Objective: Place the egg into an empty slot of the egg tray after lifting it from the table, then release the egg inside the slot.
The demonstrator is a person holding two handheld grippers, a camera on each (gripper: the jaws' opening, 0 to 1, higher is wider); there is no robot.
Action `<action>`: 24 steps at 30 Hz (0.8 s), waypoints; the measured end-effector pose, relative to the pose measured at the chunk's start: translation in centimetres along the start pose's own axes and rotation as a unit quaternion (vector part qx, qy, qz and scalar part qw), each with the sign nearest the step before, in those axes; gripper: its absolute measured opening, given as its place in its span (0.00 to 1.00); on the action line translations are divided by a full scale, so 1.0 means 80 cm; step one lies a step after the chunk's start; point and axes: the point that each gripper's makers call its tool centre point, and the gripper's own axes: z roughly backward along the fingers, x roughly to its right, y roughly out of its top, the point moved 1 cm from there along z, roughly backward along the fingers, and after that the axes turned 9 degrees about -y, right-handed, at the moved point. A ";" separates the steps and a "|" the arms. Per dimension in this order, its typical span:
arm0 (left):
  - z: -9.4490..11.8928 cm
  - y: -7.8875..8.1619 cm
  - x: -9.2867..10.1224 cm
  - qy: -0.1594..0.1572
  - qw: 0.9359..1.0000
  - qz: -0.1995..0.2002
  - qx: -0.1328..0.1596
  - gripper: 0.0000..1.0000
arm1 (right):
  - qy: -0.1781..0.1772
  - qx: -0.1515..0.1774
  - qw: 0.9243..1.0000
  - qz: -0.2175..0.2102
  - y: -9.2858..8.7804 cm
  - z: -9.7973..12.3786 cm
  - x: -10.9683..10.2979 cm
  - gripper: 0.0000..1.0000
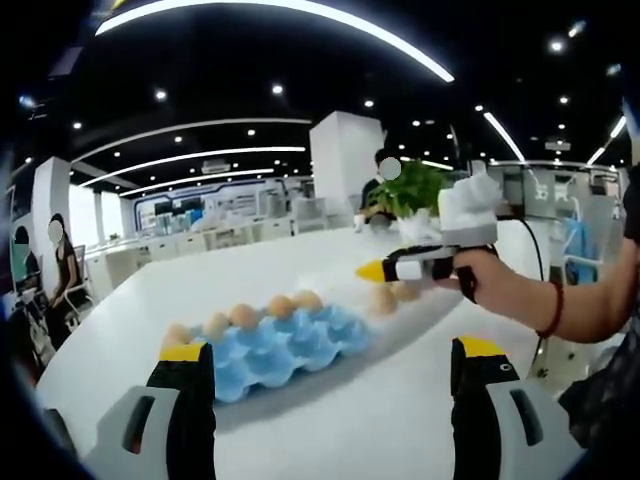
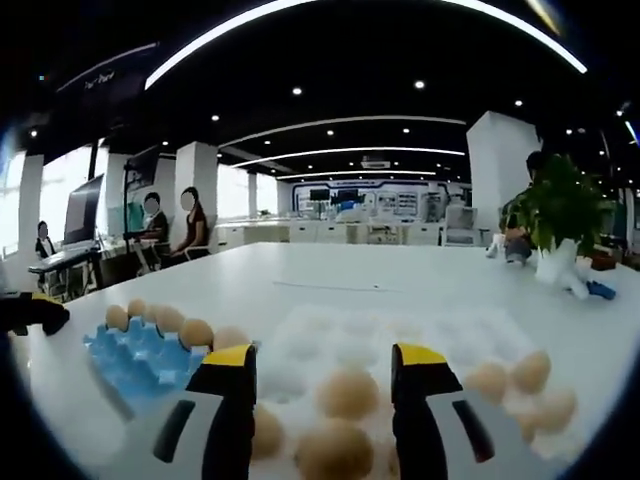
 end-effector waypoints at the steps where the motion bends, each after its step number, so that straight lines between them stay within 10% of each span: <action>1: 0.000 -0.001 -0.001 0.001 1.000 0.000 0.000 1.00 | -0.002 -0.010 1.000 0.001 -0.003 -0.002 0.001 0.54; 24: -0.001 0.000 -0.009 0.000 1.000 -0.003 0.003 1.00 | -0.054 -0.103 0.993 -0.003 -0.032 -0.021 0.010 0.36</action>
